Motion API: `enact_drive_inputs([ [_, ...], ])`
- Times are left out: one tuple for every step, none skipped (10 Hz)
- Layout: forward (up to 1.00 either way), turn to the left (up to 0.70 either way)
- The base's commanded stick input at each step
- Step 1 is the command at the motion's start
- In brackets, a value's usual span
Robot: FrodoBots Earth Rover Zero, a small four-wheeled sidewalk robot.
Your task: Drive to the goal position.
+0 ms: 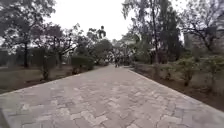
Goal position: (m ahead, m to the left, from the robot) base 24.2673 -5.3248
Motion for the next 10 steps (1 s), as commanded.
enact_drive_inputs([
  [0.70, 0.00],
  [0.70, 0.00],
  [0.70, 0.00],
  [0.70, 0.00],
  [0.70, 0.00],
  [0.70, 0.00],
  [0.70, 0.01],
  [0.70, 0.02],
  [0.70, 0.00],
  [0.70, 0.00],
])
